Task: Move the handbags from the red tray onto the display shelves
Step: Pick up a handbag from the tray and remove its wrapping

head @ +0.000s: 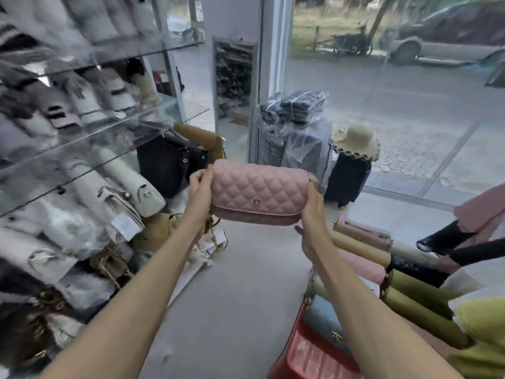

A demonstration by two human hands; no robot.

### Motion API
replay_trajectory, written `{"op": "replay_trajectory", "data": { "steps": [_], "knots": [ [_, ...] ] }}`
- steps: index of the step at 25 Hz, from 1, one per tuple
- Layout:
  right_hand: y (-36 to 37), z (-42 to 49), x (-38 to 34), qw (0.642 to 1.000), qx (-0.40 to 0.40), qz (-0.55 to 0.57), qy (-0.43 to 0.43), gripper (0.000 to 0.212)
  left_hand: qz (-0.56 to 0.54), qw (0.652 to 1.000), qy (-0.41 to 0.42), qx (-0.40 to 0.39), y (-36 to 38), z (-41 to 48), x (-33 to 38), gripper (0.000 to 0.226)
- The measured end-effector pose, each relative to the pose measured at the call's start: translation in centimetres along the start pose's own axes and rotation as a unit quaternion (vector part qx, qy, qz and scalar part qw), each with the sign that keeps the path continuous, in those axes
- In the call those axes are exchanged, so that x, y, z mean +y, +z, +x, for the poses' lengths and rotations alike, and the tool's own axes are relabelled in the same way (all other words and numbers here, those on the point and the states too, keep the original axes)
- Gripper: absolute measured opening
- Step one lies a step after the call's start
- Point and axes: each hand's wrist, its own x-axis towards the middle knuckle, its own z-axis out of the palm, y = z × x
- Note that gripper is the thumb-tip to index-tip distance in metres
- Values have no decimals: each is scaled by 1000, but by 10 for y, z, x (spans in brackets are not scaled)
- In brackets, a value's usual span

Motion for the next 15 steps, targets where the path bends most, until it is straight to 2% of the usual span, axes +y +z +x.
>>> {"op": "replay_trajectory", "data": {
  "steps": [3, 6, 9, 15],
  "knots": [
    [42, 21, -30, 999, -38, 16, -30, 49, 12, 999, 29, -6, -17, 27, 44, 51],
    [95, 51, -61, 994, -76, 17, -81, 73, 13, 998, 61, 10, -38, 58, 87, 28],
    [146, 70, -98, 988, -103, 35, -108, 96, 11, 995, 96, 20, -57, 89, 130, 24],
    [225, 115, -157, 977, -115, 46, -175, 91, 13, 986, 163, 18, -92, 148, 196, 65]
  ]
}}
